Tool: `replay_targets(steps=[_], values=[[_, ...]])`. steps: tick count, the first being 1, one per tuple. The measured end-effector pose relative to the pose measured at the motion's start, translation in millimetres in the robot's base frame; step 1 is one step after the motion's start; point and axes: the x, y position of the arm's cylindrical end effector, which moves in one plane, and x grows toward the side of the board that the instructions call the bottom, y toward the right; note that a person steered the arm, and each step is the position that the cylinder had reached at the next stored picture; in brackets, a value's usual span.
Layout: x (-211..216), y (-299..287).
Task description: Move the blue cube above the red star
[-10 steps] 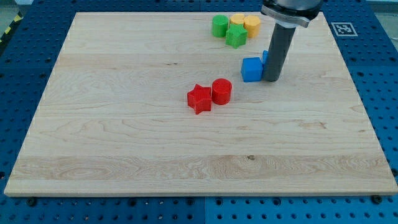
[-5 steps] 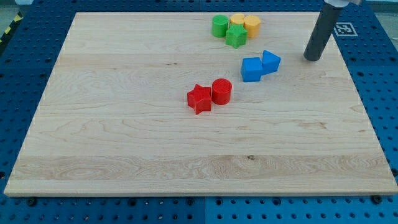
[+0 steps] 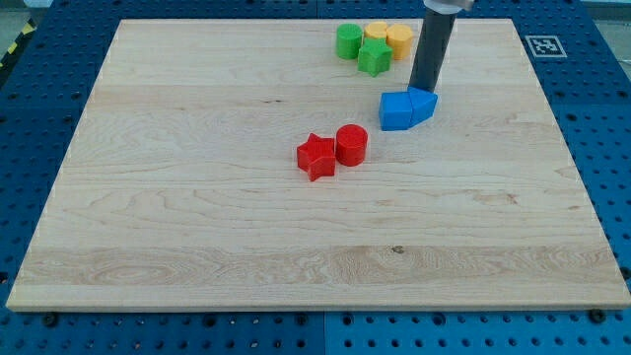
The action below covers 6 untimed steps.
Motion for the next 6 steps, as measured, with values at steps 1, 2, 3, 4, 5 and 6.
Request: replay_targets(steps=[1, 2, 3, 4, 5, 6], values=[[10.1, -0.2], [33.7, -12.2], [47.2, -37.3], [47.2, -67.3], [49.3, -87.1], [50.1, -95.9]])
